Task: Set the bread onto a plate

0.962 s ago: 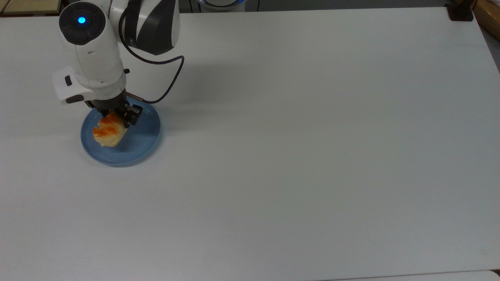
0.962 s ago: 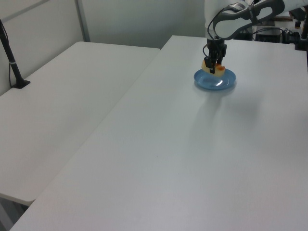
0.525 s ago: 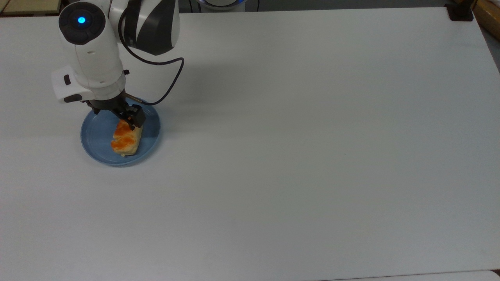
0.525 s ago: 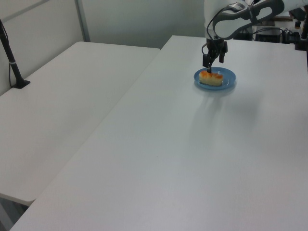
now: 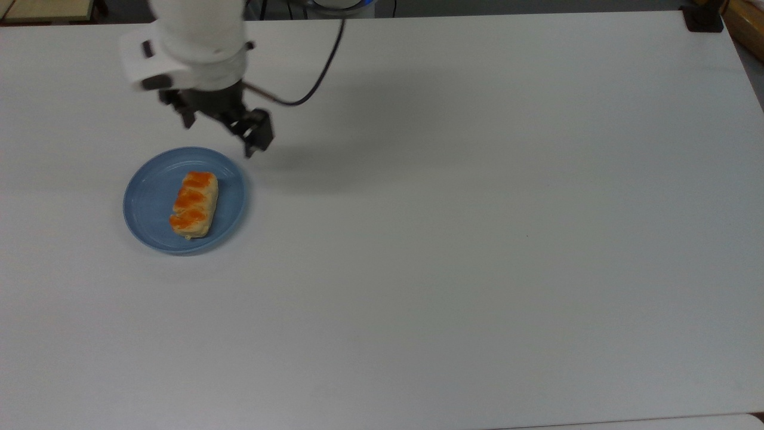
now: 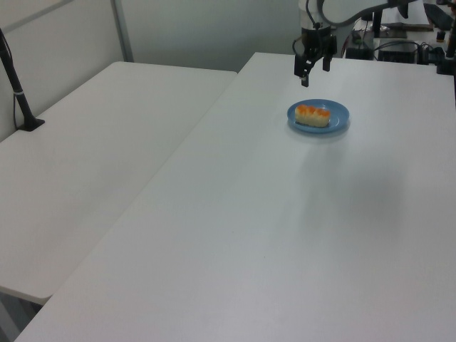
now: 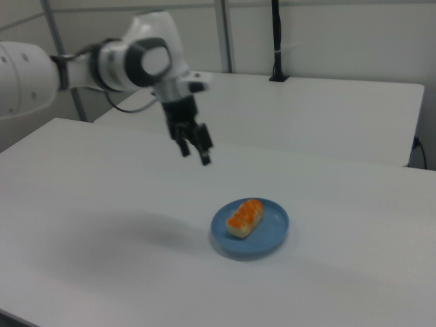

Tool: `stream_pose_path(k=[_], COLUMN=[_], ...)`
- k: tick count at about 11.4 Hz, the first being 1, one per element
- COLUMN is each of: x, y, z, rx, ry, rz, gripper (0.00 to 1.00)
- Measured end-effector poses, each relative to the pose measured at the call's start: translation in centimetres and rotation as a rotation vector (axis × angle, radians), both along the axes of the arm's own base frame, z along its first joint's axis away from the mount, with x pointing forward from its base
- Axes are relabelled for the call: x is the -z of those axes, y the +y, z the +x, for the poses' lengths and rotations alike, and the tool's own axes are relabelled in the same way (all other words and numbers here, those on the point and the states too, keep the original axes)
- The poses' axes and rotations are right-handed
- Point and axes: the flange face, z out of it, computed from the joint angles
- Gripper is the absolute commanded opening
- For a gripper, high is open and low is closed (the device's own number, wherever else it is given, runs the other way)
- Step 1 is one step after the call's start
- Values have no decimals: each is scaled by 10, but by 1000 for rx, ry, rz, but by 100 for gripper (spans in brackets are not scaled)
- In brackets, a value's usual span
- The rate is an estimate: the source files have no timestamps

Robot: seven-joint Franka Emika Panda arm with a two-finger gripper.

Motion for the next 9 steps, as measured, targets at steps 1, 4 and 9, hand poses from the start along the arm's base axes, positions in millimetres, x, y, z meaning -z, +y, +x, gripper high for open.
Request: stream_pose_path(k=[1, 4, 9], x=[-14, -35, -55], y=[30, 90, 102], z=[-8, -24, -36], rx=[-36, -151, -234], ry=[24, 57, 62], rz=[1, 64, 103], gripper=[100, 100, 100])
